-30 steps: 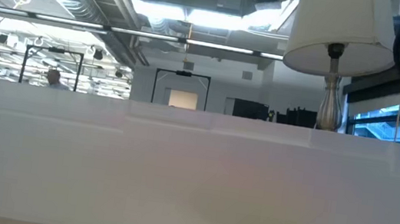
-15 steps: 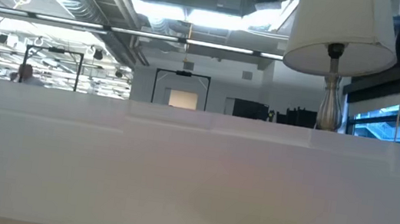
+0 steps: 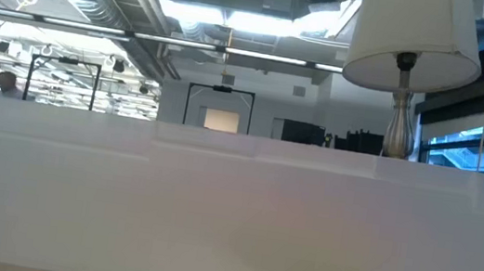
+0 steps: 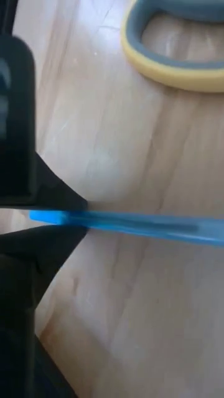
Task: Pick & place school supplies into a supply box
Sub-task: Put the blue pen into the pink supply box
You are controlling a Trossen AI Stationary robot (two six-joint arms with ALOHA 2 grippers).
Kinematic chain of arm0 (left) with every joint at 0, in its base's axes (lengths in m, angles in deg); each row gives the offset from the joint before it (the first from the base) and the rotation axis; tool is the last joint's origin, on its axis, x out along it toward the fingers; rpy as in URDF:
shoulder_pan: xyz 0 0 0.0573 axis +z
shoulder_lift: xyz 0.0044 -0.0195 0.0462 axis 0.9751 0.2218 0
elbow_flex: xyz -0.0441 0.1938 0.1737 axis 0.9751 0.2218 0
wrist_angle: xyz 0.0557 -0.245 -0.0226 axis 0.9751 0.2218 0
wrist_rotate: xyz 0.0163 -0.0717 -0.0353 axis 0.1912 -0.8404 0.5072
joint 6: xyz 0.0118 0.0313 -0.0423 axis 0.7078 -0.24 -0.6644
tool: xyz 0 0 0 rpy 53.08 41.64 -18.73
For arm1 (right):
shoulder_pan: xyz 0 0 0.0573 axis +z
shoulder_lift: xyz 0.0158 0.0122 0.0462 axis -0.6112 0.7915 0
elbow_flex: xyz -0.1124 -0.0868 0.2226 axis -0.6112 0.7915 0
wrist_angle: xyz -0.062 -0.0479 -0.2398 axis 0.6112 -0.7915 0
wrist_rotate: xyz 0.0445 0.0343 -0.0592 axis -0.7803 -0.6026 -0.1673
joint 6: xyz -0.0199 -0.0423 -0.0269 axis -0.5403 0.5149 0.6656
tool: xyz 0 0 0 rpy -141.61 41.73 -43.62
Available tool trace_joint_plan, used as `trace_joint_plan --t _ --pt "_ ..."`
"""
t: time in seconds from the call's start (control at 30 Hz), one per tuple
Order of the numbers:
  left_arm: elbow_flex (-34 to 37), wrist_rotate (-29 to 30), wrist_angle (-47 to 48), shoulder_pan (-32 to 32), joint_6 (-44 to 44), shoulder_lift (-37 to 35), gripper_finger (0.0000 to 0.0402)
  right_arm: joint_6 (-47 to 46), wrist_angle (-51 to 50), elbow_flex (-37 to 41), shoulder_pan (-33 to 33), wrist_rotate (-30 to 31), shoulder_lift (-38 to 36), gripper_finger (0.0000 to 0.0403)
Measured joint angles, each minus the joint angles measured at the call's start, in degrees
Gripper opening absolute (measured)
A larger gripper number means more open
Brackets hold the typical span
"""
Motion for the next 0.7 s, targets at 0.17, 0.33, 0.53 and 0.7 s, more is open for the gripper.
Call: trace_joint_plan --t 0.17,0.33,0.53,0.7 --pt "0.00 3.41 -0.08 0.00 -0.47 0.00 0.0118 3.69 -3.21 -5.31 -0.05 1.80 -0.01 0.0039" --pt "0.00 4.79 -0.20 0.02 -0.44 0.00 0.0120 9.70 -9.87 -13.17 -0.05 6.56 -0.06 0.0035" --pt "0.00 4.77 -0.44 0.01 -0.93 0.00 0.0118 22.33 -16.17 -23.81 -1.13 15.75 -0.14 0.0039" --pt "0.00 4.64 -1.05 -0.04 -3.08 0.00 0.0120 36.42 -18.84 -30.03 -5.65 19.64 -0.18 0.0036"
